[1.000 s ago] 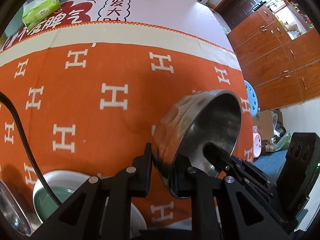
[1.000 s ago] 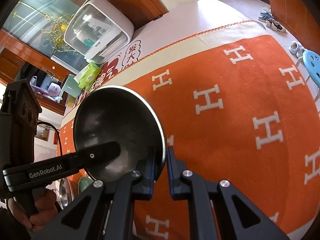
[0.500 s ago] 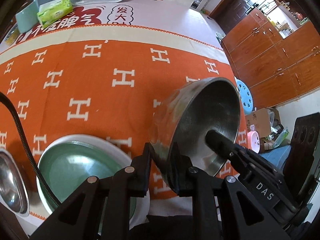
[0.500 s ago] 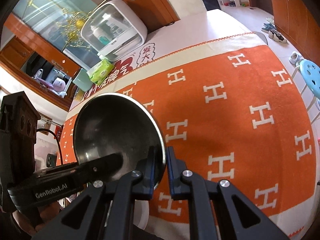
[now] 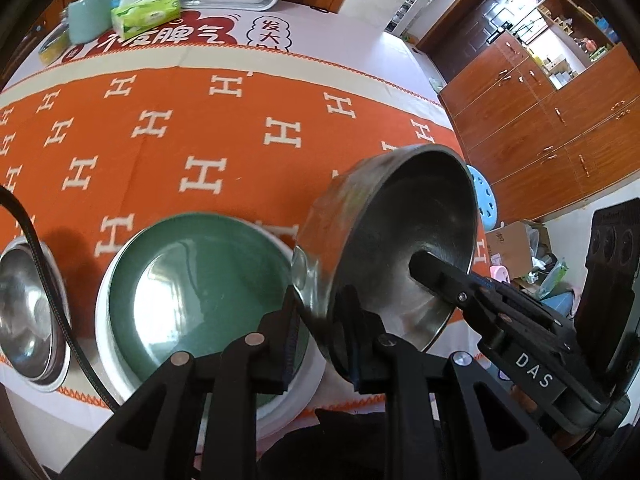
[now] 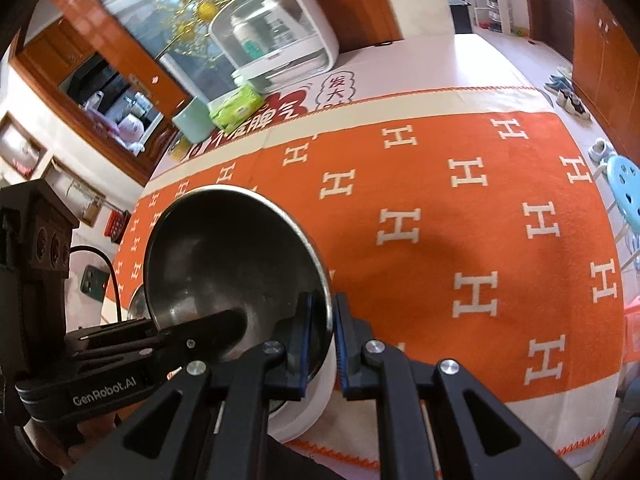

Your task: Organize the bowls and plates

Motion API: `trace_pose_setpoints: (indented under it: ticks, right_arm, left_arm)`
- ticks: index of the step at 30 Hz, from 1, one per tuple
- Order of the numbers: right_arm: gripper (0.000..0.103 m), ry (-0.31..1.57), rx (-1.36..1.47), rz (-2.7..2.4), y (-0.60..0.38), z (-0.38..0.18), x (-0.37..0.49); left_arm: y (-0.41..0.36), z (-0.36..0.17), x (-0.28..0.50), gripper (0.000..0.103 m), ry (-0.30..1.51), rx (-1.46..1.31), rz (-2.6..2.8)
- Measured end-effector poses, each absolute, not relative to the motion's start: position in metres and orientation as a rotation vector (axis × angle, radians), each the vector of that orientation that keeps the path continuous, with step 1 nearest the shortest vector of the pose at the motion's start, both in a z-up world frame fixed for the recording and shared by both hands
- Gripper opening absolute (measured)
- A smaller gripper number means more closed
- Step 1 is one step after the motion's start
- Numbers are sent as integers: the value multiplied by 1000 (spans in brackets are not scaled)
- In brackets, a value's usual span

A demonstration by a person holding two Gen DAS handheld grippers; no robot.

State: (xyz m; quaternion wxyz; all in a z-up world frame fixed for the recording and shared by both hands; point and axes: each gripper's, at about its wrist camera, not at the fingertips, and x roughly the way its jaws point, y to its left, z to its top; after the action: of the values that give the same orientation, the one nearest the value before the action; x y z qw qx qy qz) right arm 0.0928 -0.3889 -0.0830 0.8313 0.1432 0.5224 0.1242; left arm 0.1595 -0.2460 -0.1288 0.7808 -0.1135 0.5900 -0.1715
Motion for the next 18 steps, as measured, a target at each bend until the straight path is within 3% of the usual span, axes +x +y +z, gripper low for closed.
trace_pose_setpoints:
  ticks: [18]
  right_arm:
    - [11, 1149, 279, 301, -277, -82, 73]
  left_arm:
    - [-131, -124, 130, 19, 1283, -235, -357]
